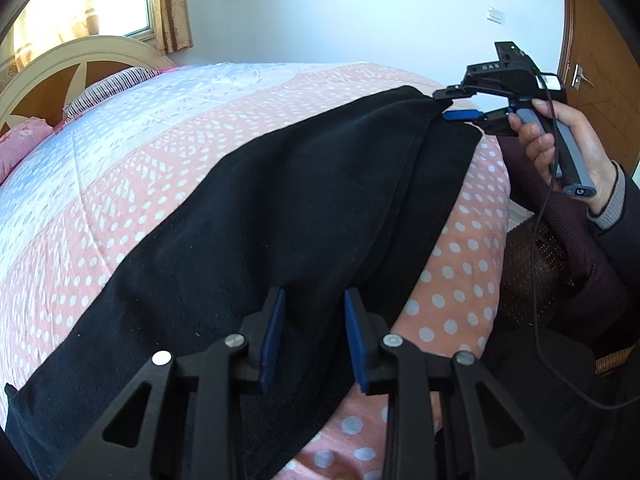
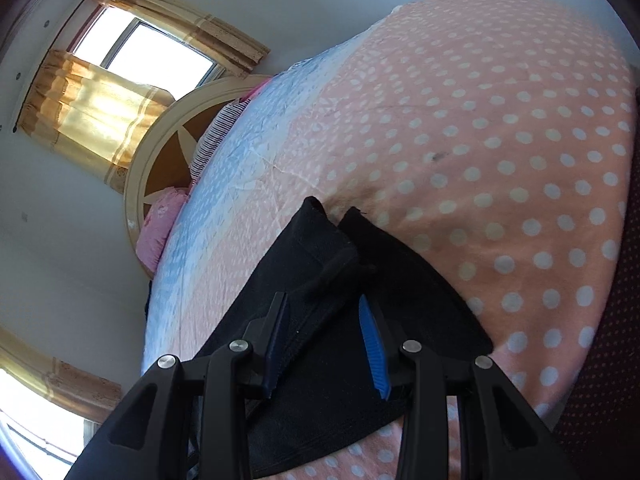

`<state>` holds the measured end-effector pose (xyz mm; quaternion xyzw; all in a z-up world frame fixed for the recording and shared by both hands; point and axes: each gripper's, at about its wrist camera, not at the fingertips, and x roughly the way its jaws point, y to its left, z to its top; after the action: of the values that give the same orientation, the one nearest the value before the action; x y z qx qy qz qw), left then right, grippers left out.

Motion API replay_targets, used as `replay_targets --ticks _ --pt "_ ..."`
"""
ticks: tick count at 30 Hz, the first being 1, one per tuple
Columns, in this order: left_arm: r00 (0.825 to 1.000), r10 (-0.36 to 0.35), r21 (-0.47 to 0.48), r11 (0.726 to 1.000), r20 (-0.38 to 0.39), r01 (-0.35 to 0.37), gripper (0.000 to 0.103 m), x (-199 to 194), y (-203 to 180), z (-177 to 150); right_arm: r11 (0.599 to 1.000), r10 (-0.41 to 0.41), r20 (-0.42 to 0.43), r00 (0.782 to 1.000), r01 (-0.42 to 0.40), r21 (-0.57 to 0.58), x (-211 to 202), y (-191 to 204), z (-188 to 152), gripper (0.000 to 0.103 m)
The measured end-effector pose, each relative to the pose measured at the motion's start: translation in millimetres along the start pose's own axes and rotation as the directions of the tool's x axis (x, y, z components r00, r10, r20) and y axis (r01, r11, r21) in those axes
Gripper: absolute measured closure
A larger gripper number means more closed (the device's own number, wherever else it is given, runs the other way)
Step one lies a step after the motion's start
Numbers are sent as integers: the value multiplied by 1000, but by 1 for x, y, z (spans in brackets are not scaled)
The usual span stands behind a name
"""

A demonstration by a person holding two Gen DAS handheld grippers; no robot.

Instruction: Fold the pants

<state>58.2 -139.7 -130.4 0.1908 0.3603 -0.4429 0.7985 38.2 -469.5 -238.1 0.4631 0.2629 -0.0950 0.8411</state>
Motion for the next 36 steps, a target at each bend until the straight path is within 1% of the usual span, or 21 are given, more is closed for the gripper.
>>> replay_targets --ticks 1,2,3,5,7,9,11,13,15,17,18,20,22,23,24,26,27,29,30,32,36 --pt "1000 0 1 1000 0 0 85 -2 2 0 1000 12 -5 1000 -13 -11 4 1 2 66" --pt "1000 -5 -3 1000 1 5 93 -3 4 1 999 28 -16 999 -28 -27 8 3 5 84" --pt "1000 -3 -9 1000 9 3 96 -4 5 3 998 37 -16 999 -38 -47 9 7 6 100" --pt "1000 -1 -14 1000 30 2 99 -10 7 5 994 49 12 999 -47 -99 3 19 8 100" --pt "998 -1 -21 1000 58 2 99 -20 11 8 985 86 39 996 -79 -155 -10 33 9 100" --pt "996 -16 -30 999 90 19 99 -33 14 10 973 121 68 990 -105 -204 -27 46 7 100" --pt "993 -26 -33 999 114 30 99 -44 17 9 964 142 85 986 -118 -237 -43 49 4 100" --pt "991 -54 -42 997 124 60 99 -50 17 5 964 132 88 987 -107 -244 -52 42 -3 100" --pt "992 -78 -42 996 102 82 99 -47 17 -2 971 94 60 994 -78 -226 -49 28 -11 100" --pt "994 -84 -21 996 64 85 99 -35 8 -7 980 47 24 999 -41 -195 -40 11 -15 100" --pt "995 -90 -16 996 43 91 99 -29 6 -11 985 33 5 999 -32 -169 -35 3 -16 100" --pt "995 -99 -10 995 18 99 99 -21 1 -16 991 37 -19 999 -39 -128 -31 -8 -17 100" --pt "995 -104 -13 994 9 104 99 -19 1 -19 994 62 -5 998 -62 -89 -34 -14 -13 99" --pt "994 -108 -16 994 10 108 99 -18 2 -19 996 57 9 998 -56 -73 -38 -17 -11 96" --pt "994 -110 -18 994 11 110 99 -18 2 -19 997 38 31 999 -36 -63 -43 -22 -7 88" --pt "994 -112 -14 994 11 112 99 -18 2 -19 999 3 94 996 0 -35 -57 -31 0 78" --pt "994 -113 -9 994 10 113 99 -18 2 -19 1000 1 109 994 0 -13 -60 -38 6 78" --pt "993 -117 -2 993 10 117 99 -19 3 -22 999 19 104 994 -22 27 -63 -44 12 78" --pt "993 -119 3 993 9 119 99 -19 2 -23 999 18 108 994 -21 26 -63 -44 19 78" --pt "993 -119 7 993 6 119 99 -18 2 -22 999 -10 92 996 14 -39 -58 -35 27 78" --pt "994 -111 17 994 -1 111 99 -17 0 -20 987 -25 -11 1000 23 -157 -31 -15 36 78"
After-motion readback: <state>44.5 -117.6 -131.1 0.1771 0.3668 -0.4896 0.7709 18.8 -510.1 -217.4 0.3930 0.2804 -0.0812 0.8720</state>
